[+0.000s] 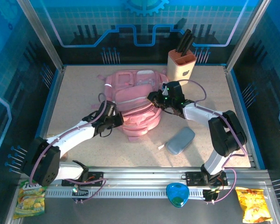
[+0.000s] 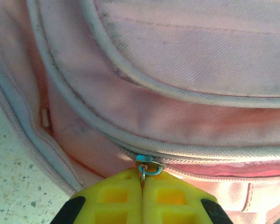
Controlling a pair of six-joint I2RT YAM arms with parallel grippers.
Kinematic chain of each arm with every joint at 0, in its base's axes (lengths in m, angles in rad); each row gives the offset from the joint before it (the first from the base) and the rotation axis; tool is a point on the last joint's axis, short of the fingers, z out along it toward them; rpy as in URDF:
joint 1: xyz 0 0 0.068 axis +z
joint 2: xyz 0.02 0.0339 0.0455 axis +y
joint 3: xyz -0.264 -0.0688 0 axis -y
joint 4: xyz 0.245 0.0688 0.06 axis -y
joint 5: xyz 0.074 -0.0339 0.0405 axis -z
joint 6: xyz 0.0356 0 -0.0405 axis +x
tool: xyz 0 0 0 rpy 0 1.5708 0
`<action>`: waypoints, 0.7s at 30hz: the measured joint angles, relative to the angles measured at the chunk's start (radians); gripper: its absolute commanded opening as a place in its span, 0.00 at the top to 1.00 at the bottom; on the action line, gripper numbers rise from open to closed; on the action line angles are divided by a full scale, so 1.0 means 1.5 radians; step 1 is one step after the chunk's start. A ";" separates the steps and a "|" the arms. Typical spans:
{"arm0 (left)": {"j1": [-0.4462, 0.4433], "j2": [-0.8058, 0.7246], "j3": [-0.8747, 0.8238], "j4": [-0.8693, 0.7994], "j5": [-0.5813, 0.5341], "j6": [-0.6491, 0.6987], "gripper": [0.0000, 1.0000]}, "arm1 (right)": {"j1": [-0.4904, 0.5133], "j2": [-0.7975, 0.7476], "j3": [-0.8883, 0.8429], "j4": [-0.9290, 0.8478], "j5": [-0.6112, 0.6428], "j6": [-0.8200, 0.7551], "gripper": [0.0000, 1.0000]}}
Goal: Pack the student bag
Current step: Unzip the student bag at the top-center of the table.
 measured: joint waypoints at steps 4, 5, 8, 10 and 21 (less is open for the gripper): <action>0.005 -0.001 0.001 0.011 0.046 0.054 1.00 | -0.002 -0.007 -0.010 0.005 0.005 0.011 0.65; 0.004 -0.001 0.002 0.013 0.056 0.068 1.00 | -0.002 -0.011 -0.014 0.007 0.009 0.015 0.61; -0.001 -0.001 0.012 0.013 0.076 0.101 1.00 | 0.001 -0.032 -0.025 0.009 0.027 0.029 0.53; -0.009 -0.001 0.022 0.013 0.084 0.117 1.00 | 0.011 -0.050 -0.032 0.007 0.048 0.040 0.49; -0.082 0.042 0.066 0.031 0.108 0.156 1.00 | 0.120 -0.082 -0.040 -0.035 0.180 0.108 0.52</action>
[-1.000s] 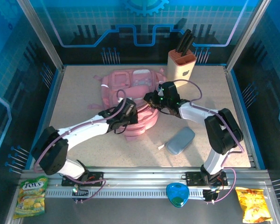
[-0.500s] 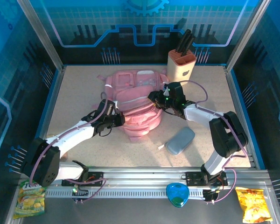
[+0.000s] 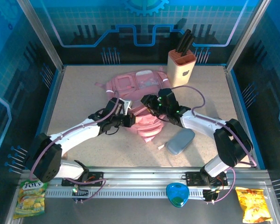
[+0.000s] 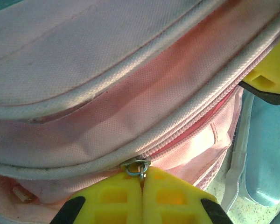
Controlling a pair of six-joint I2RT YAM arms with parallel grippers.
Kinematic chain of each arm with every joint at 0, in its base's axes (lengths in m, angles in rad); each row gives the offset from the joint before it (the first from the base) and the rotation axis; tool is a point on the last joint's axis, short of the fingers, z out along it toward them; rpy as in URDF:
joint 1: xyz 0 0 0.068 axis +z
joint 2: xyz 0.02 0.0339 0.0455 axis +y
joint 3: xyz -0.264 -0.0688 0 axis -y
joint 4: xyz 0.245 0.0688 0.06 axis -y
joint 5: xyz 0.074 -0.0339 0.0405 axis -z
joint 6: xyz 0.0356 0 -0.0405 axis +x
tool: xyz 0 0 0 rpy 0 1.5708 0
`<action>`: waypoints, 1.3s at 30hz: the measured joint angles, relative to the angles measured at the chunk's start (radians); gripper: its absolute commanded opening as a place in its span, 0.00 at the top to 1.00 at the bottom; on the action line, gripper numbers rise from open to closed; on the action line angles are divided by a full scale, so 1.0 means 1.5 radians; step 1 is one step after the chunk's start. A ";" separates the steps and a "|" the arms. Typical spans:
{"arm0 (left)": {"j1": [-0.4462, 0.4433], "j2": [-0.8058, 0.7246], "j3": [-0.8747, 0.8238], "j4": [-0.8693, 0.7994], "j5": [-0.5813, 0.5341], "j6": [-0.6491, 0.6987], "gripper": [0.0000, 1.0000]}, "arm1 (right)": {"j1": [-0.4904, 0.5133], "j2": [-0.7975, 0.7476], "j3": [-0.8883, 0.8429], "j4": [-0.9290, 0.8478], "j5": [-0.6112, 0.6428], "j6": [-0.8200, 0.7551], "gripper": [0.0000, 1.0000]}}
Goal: Pack the student bag
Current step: Unzip the student bag at the top-center of the table.
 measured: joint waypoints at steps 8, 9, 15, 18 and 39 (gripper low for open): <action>-0.002 0.007 0.005 -0.005 -0.006 0.032 1.00 | 0.001 0.022 0.003 -0.019 0.027 -0.001 0.80; -0.002 0.007 0.005 -0.007 -0.007 0.038 1.00 | 0.001 0.021 0.004 -0.020 0.027 -0.004 0.82; 0.017 -0.011 -0.012 -0.006 -0.007 0.052 1.00 | -0.005 0.006 0.007 -0.035 0.027 -0.035 0.86; 0.036 -0.025 -0.037 -0.003 -0.008 0.052 1.00 | -0.012 -0.008 0.007 -0.043 0.019 -0.054 0.86; 0.220 0.082 0.030 -0.022 0.055 0.026 1.00 | -0.029 -0.012 0.027 -0.056 -0.029 -0.112 0.87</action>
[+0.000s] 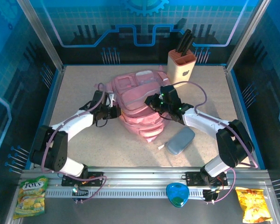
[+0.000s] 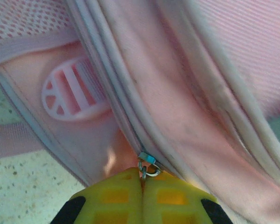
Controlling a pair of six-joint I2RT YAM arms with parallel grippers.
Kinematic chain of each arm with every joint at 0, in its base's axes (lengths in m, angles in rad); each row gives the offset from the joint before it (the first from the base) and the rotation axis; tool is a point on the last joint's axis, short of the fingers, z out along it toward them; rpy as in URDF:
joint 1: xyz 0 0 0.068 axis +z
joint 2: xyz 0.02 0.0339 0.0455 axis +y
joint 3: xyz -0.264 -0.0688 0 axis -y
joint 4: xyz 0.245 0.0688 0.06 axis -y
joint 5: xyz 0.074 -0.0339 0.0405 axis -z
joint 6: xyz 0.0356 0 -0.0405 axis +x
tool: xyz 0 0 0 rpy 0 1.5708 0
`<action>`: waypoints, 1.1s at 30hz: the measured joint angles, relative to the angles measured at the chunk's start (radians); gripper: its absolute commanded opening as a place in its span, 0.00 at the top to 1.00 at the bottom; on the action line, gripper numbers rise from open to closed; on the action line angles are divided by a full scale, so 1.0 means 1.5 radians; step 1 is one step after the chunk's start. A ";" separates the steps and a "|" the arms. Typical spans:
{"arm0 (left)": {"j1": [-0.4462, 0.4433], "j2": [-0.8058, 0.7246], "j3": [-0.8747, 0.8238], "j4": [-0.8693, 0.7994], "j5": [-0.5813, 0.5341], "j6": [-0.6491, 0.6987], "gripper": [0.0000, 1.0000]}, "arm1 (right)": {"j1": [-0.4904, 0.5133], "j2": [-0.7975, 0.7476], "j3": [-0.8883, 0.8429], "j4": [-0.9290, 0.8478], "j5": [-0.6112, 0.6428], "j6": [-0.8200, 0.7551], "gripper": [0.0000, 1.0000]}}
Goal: Pack the student bag
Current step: Unzip the student bag at the top-center of the table.
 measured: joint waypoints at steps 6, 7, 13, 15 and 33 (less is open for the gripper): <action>0.044 0.075 0.066 -0.014 0.072 -0.014 1.00 | -0.006 0.000 0.004 0.005 -0.007 -0.015 0.87; 0.049 0.082 0.073 -0.017 0.083 -0.014 1.00 | -0.007 0.001 0.006 0.005 -0.008 -0.018 0.87; 0.074 0.095 0.098 -0.022 0.109 -0.014 0.97 | -0.009 0.023 0.037 0.004 -0.020 -0.038 0.88; 0.080 0.094 0.098 -0.022 0.106 -0.014 0.94 | -0.009 0.038 0.050 0.003 -0.028 -0.045 0.88; 0.125 -0.086 0.065 -0.019 -0.144 -0.035 0.21 | -0.007 0.112 0.149 -0.136 -0.068 -0.140 0.28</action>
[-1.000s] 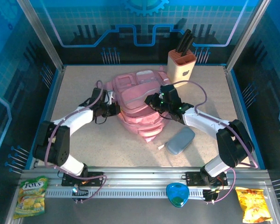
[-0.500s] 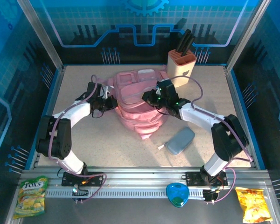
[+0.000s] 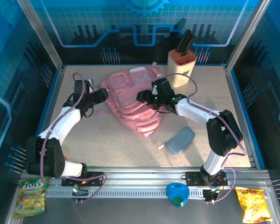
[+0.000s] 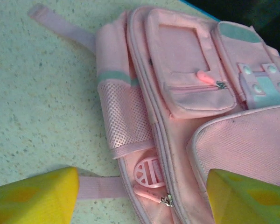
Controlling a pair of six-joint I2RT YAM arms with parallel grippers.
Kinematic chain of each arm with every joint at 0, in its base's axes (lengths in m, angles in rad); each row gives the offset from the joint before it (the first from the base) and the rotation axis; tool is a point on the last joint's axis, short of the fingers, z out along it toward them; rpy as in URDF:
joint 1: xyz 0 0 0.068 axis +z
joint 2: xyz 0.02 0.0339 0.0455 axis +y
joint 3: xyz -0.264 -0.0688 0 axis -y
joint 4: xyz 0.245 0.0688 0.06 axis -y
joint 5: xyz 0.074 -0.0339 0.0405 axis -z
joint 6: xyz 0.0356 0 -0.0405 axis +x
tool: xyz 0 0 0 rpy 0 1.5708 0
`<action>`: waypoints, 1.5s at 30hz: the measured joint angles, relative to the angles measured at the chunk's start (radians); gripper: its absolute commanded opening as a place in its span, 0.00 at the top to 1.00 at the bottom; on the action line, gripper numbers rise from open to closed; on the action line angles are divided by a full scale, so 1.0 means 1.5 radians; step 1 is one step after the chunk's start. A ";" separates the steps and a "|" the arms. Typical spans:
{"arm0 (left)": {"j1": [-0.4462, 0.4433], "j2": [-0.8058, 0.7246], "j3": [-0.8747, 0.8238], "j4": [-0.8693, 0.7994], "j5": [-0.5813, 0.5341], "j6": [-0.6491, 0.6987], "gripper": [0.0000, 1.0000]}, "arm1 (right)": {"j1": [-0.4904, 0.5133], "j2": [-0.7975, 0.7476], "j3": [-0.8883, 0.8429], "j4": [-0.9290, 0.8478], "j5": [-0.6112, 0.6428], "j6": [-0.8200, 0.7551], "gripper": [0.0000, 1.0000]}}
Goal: Pack the student bag
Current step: Unzip the student bag at the top-center of the table, then pick up the book from the bottom-center of the table.
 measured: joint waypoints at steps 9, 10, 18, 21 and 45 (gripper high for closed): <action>0.000 -0.039 -0.009 0.013 0.006 -0.018 0.13 | -0.002 -0.166 -0.054 -0.234 0.204 -0.042 0.20; 0.000 -0.039 -0.009 0.014 0.010 -0.019 0.13 | -0.004 -0.187 -0.066 -0.256 0.225 -0.042 0.19; -0.033 -0.030 -0.016 0.058 0.097 -0.010 0.12 | -0.023 -0.315 -0.190 -0.404 0.353 0.019 0.08; -0.080 -0.008 -0.016 0.062 0.112 0.016 0.10 | -0.020 -0.337 -0.230 -0.438 0.376 0.060 0.01; -0.234 0.119 0.089 0.005 0.097 0.181 0.04 | 0.097 -0.287 -0.394 -0.346 0.317 0.296 0.18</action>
